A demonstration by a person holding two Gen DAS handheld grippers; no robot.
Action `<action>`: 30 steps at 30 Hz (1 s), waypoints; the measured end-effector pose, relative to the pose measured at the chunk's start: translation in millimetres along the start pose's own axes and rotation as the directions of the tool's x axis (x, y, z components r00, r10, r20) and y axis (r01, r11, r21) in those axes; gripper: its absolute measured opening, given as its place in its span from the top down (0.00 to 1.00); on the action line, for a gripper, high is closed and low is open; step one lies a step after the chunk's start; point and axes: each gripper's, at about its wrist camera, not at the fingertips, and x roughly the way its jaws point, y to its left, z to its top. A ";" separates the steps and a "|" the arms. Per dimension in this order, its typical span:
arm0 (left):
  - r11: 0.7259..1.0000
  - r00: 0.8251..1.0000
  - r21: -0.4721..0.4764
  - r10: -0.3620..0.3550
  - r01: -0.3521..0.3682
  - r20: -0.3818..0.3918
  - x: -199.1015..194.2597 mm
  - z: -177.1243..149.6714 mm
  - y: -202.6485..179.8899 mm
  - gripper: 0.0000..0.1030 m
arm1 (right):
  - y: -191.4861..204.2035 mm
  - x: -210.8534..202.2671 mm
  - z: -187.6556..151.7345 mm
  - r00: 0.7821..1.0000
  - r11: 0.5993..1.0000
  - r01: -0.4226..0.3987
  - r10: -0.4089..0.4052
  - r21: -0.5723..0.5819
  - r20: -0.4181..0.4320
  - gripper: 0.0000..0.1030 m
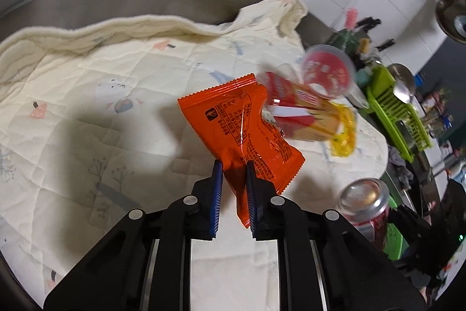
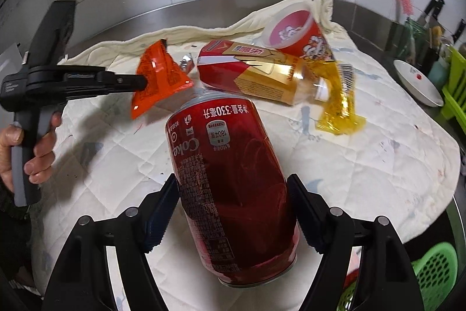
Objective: Collect trash
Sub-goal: 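Carry the Coke can with the right gripper while the left gripper carries the packet over the basket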
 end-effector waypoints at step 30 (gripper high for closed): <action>0.876 0.940 0.343 -0.299 0.338 -0.164 -4.9 -71.6 -215.9 0.86 | -191.5 -158.1 -186.8 0.866 0.742 0.475 -0.490 0.473 -0.100 0.30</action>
